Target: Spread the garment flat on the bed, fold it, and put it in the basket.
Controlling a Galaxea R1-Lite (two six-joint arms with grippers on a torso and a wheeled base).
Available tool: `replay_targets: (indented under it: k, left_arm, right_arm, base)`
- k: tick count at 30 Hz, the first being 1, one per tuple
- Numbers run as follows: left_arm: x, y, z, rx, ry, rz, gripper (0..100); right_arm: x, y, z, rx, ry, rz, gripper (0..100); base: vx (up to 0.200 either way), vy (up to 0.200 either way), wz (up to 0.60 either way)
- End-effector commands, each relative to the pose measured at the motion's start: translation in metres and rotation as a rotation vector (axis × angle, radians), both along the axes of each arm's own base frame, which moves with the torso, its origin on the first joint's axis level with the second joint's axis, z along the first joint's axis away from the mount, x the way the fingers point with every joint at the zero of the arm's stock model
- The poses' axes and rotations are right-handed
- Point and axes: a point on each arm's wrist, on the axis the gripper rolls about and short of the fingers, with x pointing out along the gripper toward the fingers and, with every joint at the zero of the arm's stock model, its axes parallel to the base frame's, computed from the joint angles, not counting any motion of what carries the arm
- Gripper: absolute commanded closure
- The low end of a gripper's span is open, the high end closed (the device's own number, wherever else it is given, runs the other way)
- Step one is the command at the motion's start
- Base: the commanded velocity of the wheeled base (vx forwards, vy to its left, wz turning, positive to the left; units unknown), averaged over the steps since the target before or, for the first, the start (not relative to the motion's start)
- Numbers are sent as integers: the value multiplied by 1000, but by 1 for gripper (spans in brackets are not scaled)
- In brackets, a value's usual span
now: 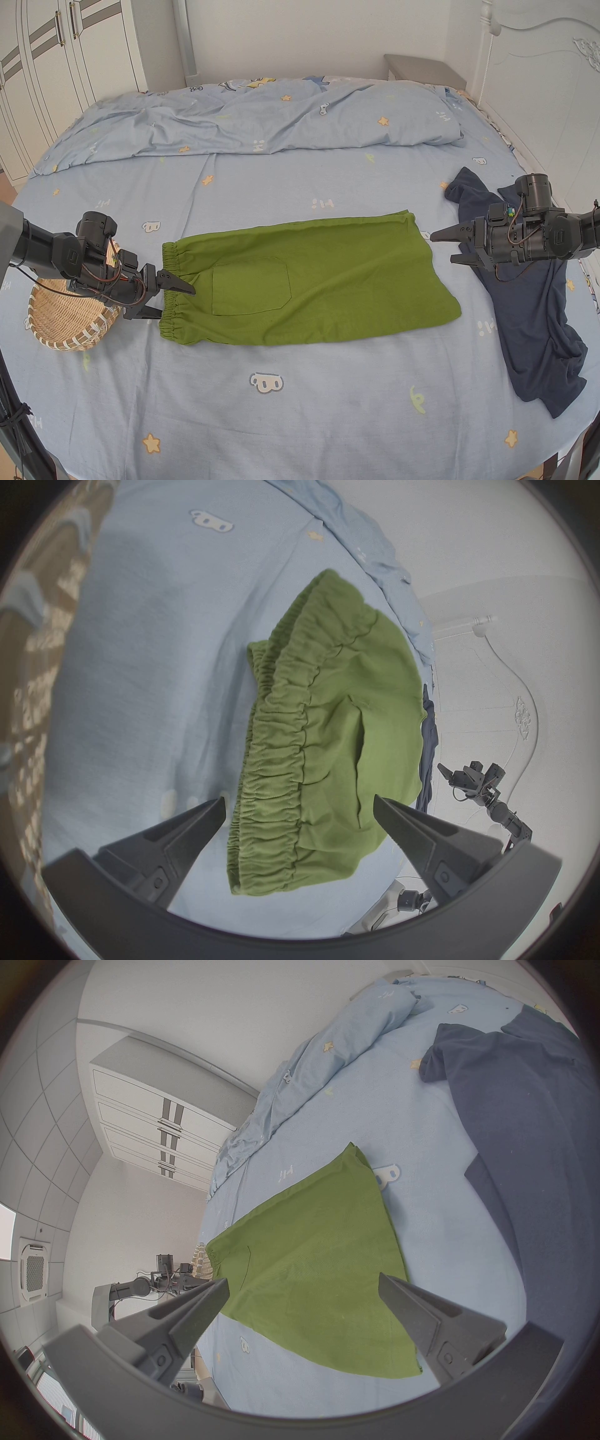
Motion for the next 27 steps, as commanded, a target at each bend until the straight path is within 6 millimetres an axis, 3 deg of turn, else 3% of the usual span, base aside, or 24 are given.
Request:
replay_targets:
  k: [1, 10, 20, 27]
  left_arm:
    - [5, -6, -16, -2, 36, -18, 0]
    - [9, -4, -19, -2, 21, -9, 0]
    - [17, -3, -35, -8, 21, -1, 0]
    - [21, -2, -33, -89, 26, 28, 0]
  right_arm:
    - [1, 1, -1, 0, 4, 3, 0]
    - [0, 2, -2, 0, 7, 5, 0]
    - [1, 4, -7, 0, 21, 11, 0]
    - [1, 4, -7, 0, 21, 11, 0]
  base:
    - [0, 0, 0]
    - [0, 0, 0]
    - [0, 0, 0]
    - [0, 0, 0]
